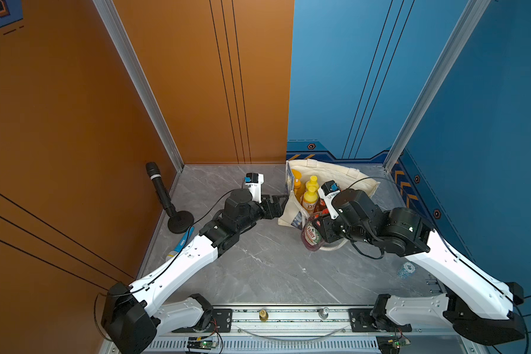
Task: Pack dish soap into the shopping bag
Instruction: Pick up the bottle of dish soap at the center of the board, then place the bottle of dish soap in the shopping bag.
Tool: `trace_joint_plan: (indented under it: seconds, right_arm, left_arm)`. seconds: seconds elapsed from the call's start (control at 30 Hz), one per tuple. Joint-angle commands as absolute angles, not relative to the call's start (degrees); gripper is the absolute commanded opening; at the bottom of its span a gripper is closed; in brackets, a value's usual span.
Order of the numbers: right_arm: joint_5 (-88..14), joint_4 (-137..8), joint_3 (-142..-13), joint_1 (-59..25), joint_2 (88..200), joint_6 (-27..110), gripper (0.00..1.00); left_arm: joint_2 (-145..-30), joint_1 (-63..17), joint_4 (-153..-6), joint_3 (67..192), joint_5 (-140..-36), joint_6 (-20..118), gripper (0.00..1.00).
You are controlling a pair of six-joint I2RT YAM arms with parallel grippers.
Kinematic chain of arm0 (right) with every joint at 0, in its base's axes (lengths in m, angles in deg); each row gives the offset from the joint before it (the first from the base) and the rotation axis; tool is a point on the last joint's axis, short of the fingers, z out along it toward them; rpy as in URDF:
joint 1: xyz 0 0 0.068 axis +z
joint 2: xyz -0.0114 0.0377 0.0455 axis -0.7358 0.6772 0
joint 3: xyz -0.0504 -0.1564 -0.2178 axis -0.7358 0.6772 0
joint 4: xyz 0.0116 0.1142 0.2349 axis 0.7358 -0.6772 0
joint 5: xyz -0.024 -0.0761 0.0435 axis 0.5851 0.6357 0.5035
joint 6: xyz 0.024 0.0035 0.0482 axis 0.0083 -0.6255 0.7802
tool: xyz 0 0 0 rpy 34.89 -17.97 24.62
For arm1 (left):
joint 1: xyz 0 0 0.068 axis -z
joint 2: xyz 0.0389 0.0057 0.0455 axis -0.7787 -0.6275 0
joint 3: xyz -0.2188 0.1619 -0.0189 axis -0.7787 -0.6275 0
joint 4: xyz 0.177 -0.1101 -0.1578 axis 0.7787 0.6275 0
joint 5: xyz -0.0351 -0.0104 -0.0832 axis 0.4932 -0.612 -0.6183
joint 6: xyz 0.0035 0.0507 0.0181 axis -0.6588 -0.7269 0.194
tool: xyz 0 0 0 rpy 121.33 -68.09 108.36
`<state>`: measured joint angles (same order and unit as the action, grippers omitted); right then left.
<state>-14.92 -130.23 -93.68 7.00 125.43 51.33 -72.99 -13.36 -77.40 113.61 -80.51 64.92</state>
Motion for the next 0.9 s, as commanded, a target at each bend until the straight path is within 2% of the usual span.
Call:
trace_joint_plan:
  seconds: [0.0,0.27,0.47,0.83,0.87]
  right_arm:
    - [-15.67,-129.86,-99.07,5.72,123.63,51.23,0.14]
    - [-18.49,-132.15,-104.13,2.39,124.23,50.19,0.14]
    - [-20.54,-132.93,-107.65,-0.08,124.69,49.82,0.14]
    - [-23.47,-136.25,-113.25,-6.8,125.97,48.24,0.15]
    - [-23.76,-136.44,-113.61,-8.2,126.14,48.04,0.15]
  left_arm:
    - [-74.96,-11.5,-73.8,118.61,-79.95,59.36,0.91]
    - [-81.6,-6.75,-61.81,128.19,-67.16,49.15,0.94]
    - [-84.52,-4.65,-59.01,130.49,-58.46,44.54,0.94]
    - [-85.15,-4.23,-58.82,129.92,-57.16,43.84,0.87]
    - [-84.98,-4.2,-58.83,129.66,-57.32,43.97,0.84]
